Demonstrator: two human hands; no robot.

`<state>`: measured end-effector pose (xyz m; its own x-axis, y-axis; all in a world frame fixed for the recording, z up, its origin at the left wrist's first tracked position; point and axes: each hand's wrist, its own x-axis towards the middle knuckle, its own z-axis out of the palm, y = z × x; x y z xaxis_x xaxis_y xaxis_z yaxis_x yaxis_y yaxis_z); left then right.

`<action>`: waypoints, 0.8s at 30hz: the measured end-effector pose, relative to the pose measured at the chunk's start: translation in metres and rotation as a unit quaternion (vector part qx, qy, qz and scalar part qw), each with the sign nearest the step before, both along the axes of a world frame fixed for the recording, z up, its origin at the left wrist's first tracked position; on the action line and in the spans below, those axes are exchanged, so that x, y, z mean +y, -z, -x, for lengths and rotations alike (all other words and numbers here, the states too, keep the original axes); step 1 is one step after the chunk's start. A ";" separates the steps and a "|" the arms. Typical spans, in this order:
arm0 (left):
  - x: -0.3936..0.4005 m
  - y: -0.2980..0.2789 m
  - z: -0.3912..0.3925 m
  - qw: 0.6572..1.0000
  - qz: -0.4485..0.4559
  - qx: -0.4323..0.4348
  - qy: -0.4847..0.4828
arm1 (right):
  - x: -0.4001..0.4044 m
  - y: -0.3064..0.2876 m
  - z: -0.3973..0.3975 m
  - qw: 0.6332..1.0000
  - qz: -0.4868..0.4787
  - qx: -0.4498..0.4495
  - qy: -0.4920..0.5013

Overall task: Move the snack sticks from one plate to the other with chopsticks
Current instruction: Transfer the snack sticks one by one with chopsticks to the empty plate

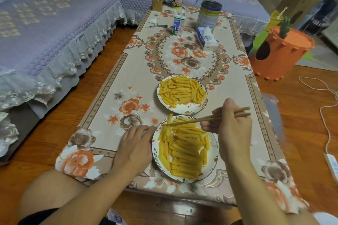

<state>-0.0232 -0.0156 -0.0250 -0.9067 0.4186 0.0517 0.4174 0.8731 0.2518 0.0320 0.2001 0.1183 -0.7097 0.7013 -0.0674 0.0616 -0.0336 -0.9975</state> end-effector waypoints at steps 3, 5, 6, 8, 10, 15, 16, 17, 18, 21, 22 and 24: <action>0.000 0.000 0.000 1.000 -0.001 0.001 0.004 | -0.009 0.006 -0.010 1.000 0.001 -0.014 0.020; 0.000 0.000 0.000 1.000 -0.002 0.000 0.005 | -0.011 0.007 -0.015 0.999 -0.019 -0.021 0.017; 0.000 0.000 0.000 1.000 -0.005 -0.001 0.005 | -0.011 0.005 -0.017 0.999 -0.035 -0.022 0.013; 0.000 0.001 0.000 1.000 -0.007 -0.002 0.003 | -0.009 0.000 -0.019 0.998 -0.060 -0.020 0.013; 0.000 0.002 0.000 1.000 -0.006 -0.003 0.002 | -0.006 -0.005 -0.017 0.997 -0.072 -0.008 0.015; -0.001 0.003 0.001 1.000 -0.001 -0.005 0.001 | -0.010 -0.003 -0.002 0.993 -0.111 -0.015 -0.050; -0.001 0.003 0.001 1.000 -0.001 -0.005 0.002 | -0.012 0.000 0.000 0.990 -0.119 -0.029 -0.067; -0.001 0.003 0.001 1.000 -0.002 -0.003 0.002 | -0.013 0.003 0.001 0.988 -0.129 -0.042 -0.079; -0.001 0.003 0.001 1.000 -0.003 -0.002 0.003 | -0.013 0.004 0.000 0.986 -0.136 -0.050 -0.084; -0.002 0.003 0.001 1.000 -0.005 0.000 0.003 | -0.009 0.001 0.000 0.986 -0.143 -0.046 -0.069; -0.002 0.003 0.001 1.000 -0.004 0.000 0.004 | -0.006 -0.003 0.000 0.987 -0.142 -0.037 -0.059; -0.002 0.003 0.001 1.000 -0.002 0.001 0.005 | 0.002 -0.008 0.006 0.988 -0.145 -0.014 -0.041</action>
